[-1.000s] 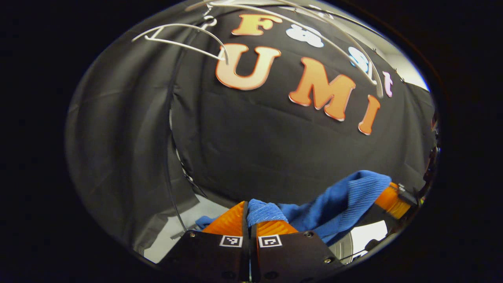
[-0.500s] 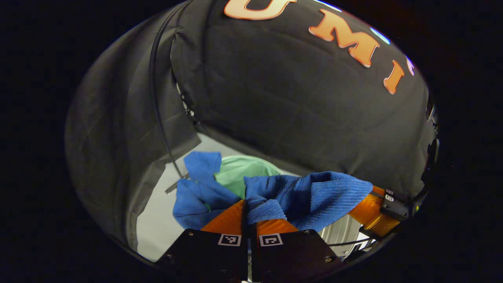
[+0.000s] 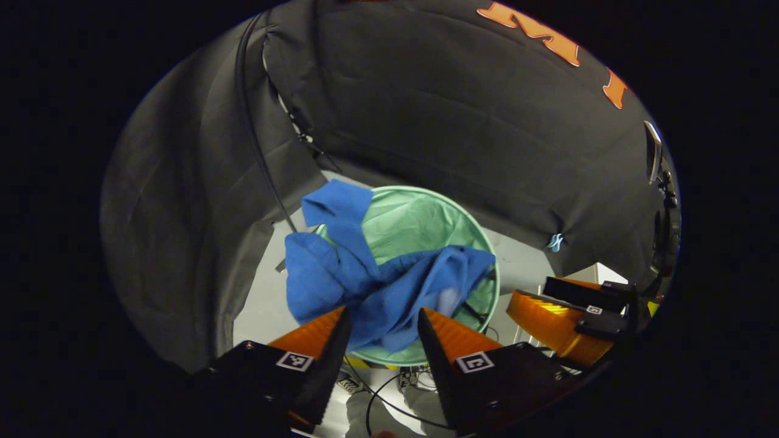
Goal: Grasp the clothes on the hanger with both hands and then place them into the laundry hamper below.
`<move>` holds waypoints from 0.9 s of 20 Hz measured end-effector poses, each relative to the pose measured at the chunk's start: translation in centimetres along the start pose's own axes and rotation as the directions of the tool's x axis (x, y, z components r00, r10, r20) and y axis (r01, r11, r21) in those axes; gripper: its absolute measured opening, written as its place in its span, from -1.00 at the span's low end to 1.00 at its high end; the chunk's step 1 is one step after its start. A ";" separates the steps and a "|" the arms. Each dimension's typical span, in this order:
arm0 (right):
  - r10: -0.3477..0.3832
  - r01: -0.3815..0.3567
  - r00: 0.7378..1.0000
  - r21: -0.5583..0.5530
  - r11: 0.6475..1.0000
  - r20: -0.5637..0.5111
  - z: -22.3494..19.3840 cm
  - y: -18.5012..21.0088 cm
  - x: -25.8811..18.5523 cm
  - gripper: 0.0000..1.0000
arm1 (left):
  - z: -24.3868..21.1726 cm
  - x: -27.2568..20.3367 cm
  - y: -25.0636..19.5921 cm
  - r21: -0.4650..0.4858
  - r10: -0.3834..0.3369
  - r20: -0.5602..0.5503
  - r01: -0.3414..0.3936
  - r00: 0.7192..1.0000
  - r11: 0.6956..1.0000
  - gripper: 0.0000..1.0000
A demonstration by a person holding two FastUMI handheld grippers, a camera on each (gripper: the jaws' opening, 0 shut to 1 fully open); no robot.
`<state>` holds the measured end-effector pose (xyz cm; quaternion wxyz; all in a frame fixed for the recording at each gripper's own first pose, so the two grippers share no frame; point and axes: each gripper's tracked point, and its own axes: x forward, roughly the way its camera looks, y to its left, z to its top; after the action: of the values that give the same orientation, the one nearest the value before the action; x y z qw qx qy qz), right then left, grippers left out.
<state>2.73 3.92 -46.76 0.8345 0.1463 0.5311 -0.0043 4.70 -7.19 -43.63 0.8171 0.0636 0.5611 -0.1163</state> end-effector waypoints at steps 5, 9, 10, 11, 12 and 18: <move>-0.021 0.021 1.000 -0.008 1.000 -0.019 -1.7 -0.6 -0.2 0.97 | -0.9 -0.8 -0.2 -0.106 0.018 0.000 -0.018 1.000 0.994 0.63; -0.017 0.017 0.998 -0.014 1.000 0.060 -1.3 -0.1 -2.6 0.97 | 0.1 -1.3 0.2 -0.086 0.004 0.106 0.005 0.994 0.996 0.63; -0.023 0.025 0.996 -0.018 1.000 0.084 -0.8 0.0 -3.7 0.97 | 0.6 -1.6 0.2 -0.078 -0.009 0.132 0.019 0.991 0.997 0.63; -0.025 0.027 0.994 -0.017 0.999 0.109 -0.2 0.4 -4.8 0.97 | 1.2 -1.9 0.1 -0.067 -0.023 0.158 0.034 0.987 0.997 0.63; -0.022 0.024 0.991 -0.016 1.000 0.135 0.4 0.8 -5.5 0.98 | 1.9 -2.4 0.0 -0.053 -0.035 0.188 0.046 0.982 0.998 0.64; -0.017 0.028 0.943 -0.029 0.999 0.331 5.6 3.2 -14.0 0.97 | 7.6 -9.0 -1.1 0.016 -0.073 0.401 0.073 0.913 0.997 0.63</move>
<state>2.10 3.49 -31.32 0.9140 0.1235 0.3853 -0.0294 8.14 -8.93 -32.48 0.9099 0.0178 0.3834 -0.1577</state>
